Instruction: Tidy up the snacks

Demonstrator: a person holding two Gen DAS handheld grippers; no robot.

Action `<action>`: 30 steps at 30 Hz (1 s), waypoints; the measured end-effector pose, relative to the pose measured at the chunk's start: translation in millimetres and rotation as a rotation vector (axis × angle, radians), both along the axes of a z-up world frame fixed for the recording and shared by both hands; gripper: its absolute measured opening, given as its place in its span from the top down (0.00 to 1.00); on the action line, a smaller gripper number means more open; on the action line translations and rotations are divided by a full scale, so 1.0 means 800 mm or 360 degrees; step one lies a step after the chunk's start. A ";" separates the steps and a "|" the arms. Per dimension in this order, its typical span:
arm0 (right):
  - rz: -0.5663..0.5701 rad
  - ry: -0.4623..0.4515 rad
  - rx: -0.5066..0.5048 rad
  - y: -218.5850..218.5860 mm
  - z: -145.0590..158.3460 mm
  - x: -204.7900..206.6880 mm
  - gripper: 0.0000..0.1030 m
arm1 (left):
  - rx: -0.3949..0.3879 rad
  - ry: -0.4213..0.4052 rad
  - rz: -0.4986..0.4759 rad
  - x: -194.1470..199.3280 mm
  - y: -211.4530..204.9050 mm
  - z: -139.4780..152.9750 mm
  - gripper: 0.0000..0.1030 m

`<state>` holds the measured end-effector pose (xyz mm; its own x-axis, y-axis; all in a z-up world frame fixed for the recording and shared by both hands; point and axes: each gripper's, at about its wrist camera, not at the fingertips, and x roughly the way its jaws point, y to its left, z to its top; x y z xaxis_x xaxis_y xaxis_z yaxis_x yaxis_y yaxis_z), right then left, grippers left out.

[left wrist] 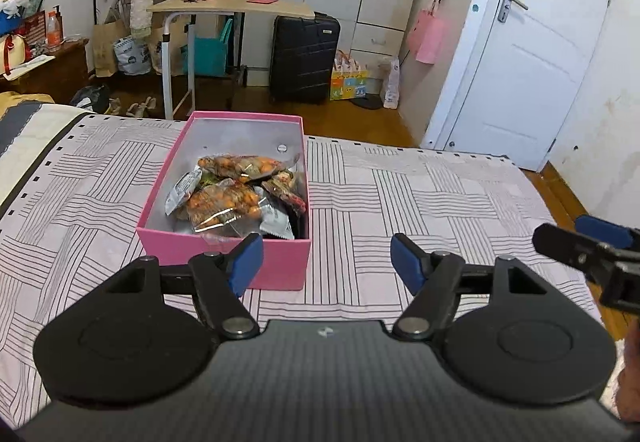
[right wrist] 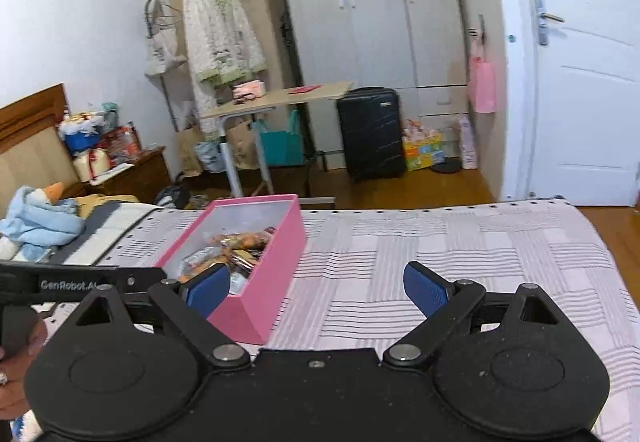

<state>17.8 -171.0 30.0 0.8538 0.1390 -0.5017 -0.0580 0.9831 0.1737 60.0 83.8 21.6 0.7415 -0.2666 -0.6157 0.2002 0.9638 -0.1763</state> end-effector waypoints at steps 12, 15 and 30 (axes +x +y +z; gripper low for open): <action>-0.0055 0.0046 -0.0044 -0.003 -0.012 -0.014 0.07 | 0.0115 -0.0015 -0.0023 -0.007 -0.026 -0.014 0.29; -0.0088 0.0048 -0.0092 -0.003 -0.016 -0.018 0.07 | 0.0115 -0.0024 -0.0004 -0.009 -0.026 -0.014 0.29; -0.0165 0.0065 -0.0154 -0.001 -0.021 -0.029 0.04 | 0.0143 -0.0082 0.0008 -0.021 -0.030 -0.017 0.18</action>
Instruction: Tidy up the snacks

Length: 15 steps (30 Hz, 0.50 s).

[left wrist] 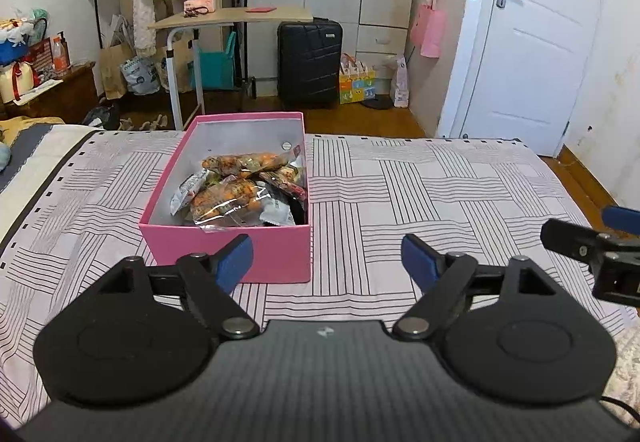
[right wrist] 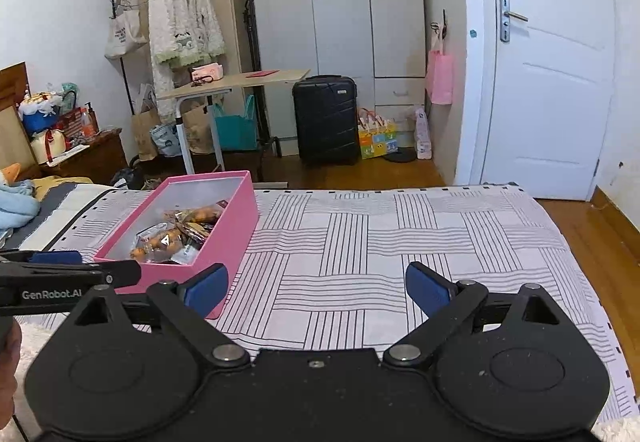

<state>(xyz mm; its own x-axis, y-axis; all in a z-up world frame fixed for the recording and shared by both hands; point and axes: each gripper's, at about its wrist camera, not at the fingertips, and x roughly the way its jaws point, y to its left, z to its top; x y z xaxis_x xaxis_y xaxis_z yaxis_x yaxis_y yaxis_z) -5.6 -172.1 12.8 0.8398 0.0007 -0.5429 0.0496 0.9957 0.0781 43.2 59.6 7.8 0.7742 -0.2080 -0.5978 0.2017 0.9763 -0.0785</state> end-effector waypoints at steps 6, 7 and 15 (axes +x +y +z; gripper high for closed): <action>-0.0041 0.0029 -0.0031 0.001 -0.003 0.001 0.01 | 0.0000 -0.0043 0.0023 -0.004 0.000 -0.001 0.02; -0.0045 0.0035 -0.0031 0.001 -0.004 0.001 0.01 | 0.0009 -0.0054 0.0026 -0.005 0.000 -0.002 0.02; -0.0044 0.0057 -0.0065 0.004 -0.008 0.000 0.00 | 0.0079 -0.0096 0.0045 -0.010 -0.005 -0.006 0.00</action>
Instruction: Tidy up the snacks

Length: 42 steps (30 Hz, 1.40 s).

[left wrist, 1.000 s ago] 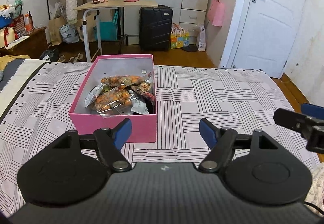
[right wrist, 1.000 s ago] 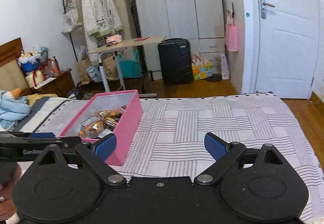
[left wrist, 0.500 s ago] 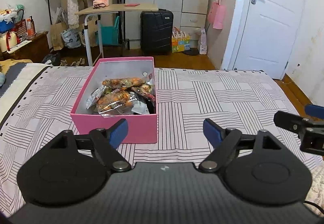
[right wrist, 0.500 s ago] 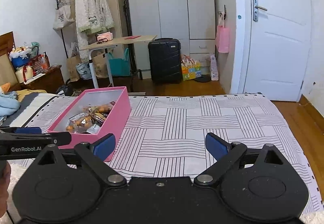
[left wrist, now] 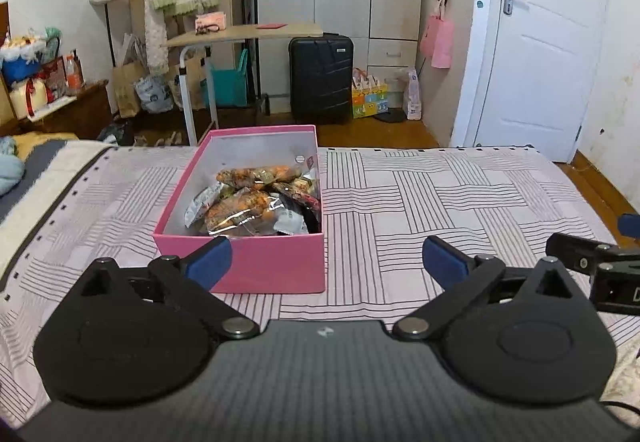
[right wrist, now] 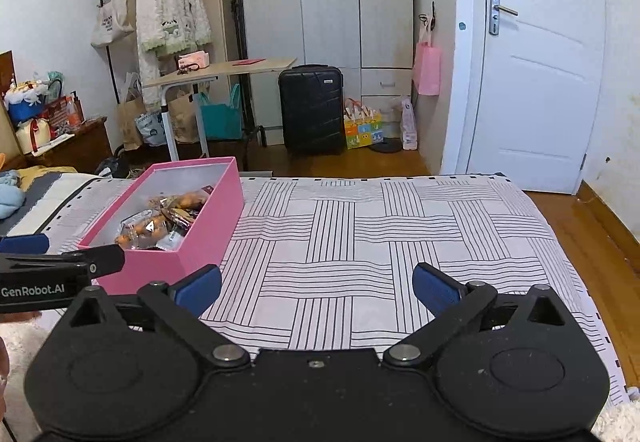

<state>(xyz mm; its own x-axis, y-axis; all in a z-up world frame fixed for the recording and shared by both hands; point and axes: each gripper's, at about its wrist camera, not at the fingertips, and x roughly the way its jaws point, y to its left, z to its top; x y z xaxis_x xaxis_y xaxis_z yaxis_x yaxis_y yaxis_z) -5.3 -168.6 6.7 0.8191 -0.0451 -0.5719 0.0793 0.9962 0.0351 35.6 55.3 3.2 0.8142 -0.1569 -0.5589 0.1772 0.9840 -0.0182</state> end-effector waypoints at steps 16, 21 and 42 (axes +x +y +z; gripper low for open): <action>-0.0066 0.0062 -0.0060 -0.001 -0.006 0.010 0.00 | 0.0039 0.0009 0.0077 -0.004 -0.002 -0.001 0.00; -0.0062 0.0057 -0.0057 0.000 -0.005 0.008 0.00 | 0.0080 -0.0009 0.0094 -0.006 -0.004 -0.002 0.00; -0.0069 0.0102 -0.0087 0.004 -0.008 0.010 0.00 | 0.0054 0.0027 0.0092 -0.005 0.000 0.000 0.00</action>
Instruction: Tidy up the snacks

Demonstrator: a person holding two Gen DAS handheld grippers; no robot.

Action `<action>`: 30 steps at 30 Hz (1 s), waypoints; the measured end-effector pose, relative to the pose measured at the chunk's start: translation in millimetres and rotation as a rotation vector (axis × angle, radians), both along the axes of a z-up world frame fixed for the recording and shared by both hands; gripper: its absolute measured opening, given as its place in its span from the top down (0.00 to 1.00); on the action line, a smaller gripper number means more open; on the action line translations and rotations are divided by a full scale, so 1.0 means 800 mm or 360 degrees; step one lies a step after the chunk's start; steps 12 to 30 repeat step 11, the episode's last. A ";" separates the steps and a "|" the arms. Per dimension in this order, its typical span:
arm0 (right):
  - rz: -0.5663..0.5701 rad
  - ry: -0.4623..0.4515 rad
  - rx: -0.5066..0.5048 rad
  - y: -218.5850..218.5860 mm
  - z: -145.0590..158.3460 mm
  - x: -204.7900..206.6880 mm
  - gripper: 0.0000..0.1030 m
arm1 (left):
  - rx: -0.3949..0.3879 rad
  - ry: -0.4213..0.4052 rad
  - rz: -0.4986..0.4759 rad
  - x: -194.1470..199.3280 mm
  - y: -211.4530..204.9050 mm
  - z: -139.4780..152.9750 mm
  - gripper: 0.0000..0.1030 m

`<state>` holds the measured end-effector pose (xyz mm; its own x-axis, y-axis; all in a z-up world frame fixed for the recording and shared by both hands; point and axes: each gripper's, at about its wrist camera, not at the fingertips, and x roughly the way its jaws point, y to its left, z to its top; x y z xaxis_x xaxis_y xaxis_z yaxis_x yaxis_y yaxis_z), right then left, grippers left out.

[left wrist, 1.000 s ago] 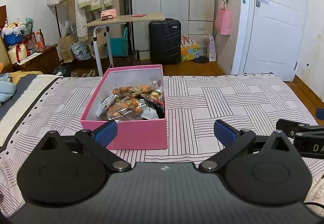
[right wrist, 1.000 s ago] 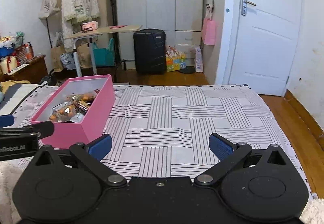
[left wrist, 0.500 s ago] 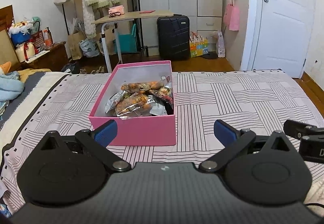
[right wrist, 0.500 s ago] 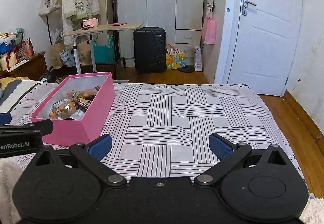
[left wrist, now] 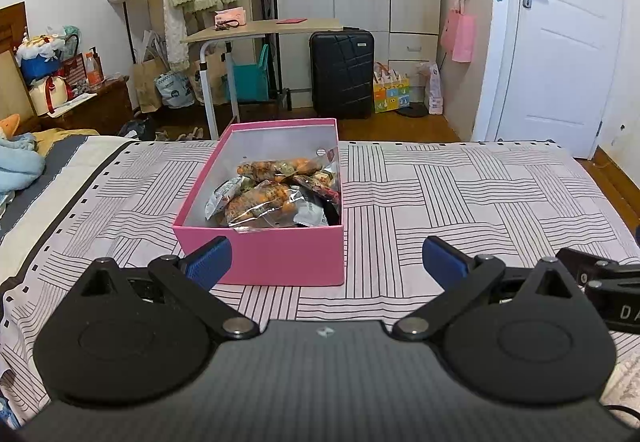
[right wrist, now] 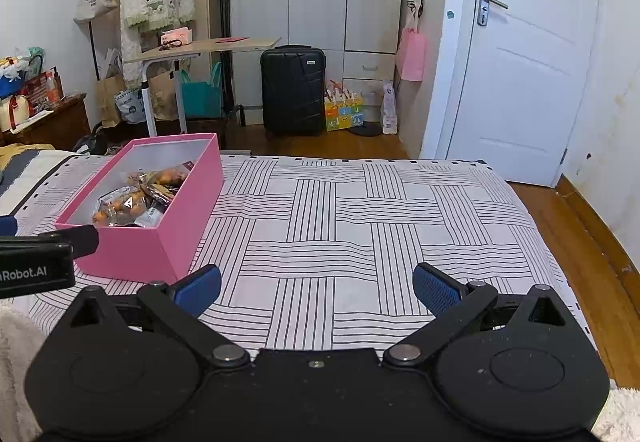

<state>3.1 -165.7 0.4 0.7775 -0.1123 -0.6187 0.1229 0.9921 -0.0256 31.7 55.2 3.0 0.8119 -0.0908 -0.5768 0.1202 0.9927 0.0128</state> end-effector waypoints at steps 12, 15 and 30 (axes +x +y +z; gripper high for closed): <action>0.0020 -0.0003 -0.0003 0.000 0.000 -0.002 0.00 | -0.0015 0.0001 -0.0030 -0.005 -0.004 0.002 0.00; 0.0020 -0.0003 -0.0003 0.000 0.000 -0.002 0.00 | -0.0015 0.0001 -0.0030 -0.005 -0.004 0.002 0.00; 0.0020 -0.0003 -0.0003 0.000 0.000 -0.002 0.00 | -0.0015 0.0001 -0.0030 -0.005 -0.004 0.002 0.00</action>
